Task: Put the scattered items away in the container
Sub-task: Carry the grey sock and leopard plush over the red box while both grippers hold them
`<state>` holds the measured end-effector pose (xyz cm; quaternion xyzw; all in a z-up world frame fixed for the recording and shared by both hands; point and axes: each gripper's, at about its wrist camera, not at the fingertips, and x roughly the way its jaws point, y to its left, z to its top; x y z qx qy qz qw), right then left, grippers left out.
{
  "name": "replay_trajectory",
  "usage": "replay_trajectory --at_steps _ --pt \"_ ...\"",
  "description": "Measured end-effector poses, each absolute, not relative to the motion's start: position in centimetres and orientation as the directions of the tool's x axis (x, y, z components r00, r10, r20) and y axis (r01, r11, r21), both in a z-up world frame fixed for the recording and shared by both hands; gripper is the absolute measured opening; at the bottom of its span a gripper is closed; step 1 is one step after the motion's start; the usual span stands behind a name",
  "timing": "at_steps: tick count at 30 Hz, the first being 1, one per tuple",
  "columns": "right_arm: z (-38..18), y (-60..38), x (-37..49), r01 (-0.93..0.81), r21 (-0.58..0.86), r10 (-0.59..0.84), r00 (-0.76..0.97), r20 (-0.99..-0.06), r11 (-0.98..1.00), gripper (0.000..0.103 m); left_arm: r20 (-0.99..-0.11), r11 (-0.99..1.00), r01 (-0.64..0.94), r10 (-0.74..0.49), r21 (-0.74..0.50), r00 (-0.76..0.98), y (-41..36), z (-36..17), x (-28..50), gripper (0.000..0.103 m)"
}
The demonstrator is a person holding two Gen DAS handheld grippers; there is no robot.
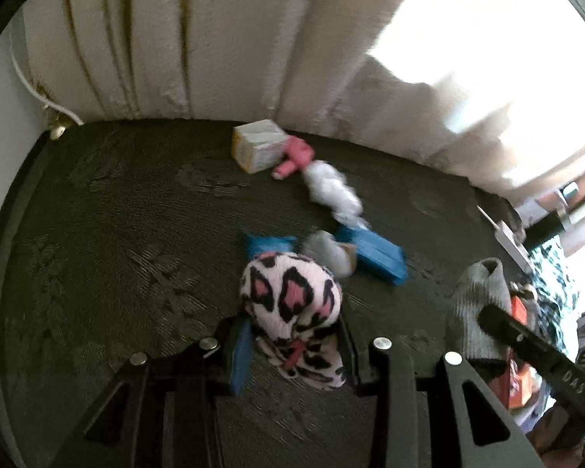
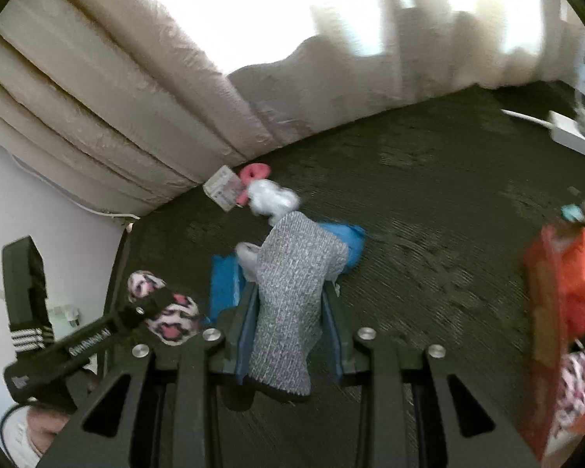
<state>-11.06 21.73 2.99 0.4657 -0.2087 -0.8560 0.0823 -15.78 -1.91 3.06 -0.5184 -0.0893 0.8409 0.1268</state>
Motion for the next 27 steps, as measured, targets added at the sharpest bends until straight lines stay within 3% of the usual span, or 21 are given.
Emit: replay_trajectory --at_steps 27 --pt "3.8 45.3 6.7 -0.319 0.390 -0.128 -0.610 -0.782 -0.864 0.034 -0.843 -0.854 -0.438 0.437 -0.280 -0.313 24.5 5.4 -2.3 0.039"
